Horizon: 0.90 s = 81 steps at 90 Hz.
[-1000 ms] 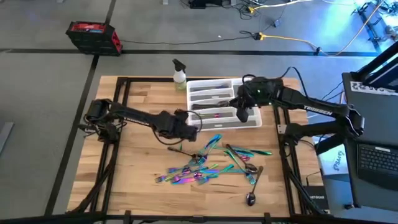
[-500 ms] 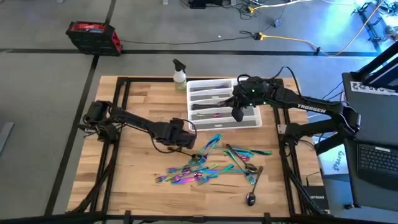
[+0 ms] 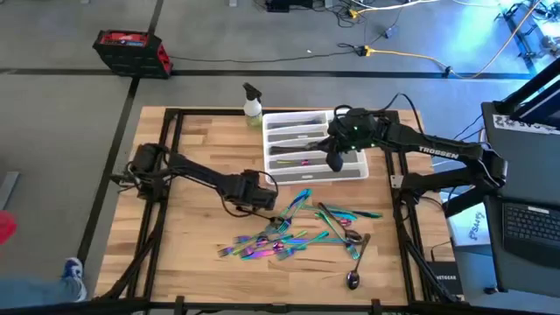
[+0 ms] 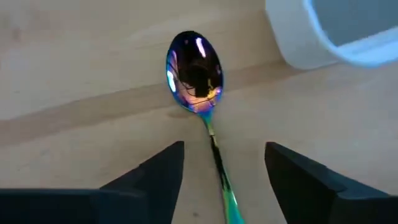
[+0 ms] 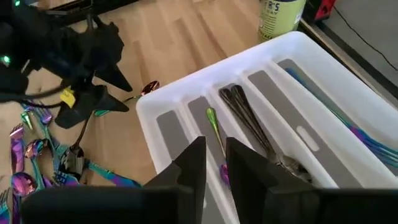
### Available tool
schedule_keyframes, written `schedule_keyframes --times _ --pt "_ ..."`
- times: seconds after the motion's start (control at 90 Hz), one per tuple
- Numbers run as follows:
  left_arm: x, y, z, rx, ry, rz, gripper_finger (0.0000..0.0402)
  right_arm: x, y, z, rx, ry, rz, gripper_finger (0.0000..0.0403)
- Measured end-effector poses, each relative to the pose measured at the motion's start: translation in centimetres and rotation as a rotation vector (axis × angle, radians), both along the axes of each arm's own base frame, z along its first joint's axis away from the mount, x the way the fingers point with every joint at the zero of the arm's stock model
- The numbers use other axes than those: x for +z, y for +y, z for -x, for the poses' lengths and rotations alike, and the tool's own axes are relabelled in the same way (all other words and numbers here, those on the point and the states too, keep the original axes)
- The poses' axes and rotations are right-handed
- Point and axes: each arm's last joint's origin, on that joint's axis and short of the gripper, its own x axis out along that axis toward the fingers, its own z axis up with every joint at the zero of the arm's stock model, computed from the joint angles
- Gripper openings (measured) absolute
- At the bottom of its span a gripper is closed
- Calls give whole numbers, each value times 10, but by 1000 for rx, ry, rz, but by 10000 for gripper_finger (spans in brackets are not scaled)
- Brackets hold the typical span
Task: Sort silverware
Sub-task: Put the blue teaspoon on the white silverware tray
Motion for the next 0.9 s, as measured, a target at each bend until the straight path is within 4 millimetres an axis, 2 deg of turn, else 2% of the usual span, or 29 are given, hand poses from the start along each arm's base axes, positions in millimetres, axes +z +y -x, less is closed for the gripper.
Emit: schedule_keyframes --times 0.156,0.6,0.9 --pt "-9 0 -1 3 29 -11 163 0 0 0 -5 -1 -6 46" --pt "-10 0 -2 -7 31 -7 13 0 0 0 -20 -3 -25 46" --pt "-3 0 2 -40 51 2 1 0 0 0 -21 -3 -26 46"
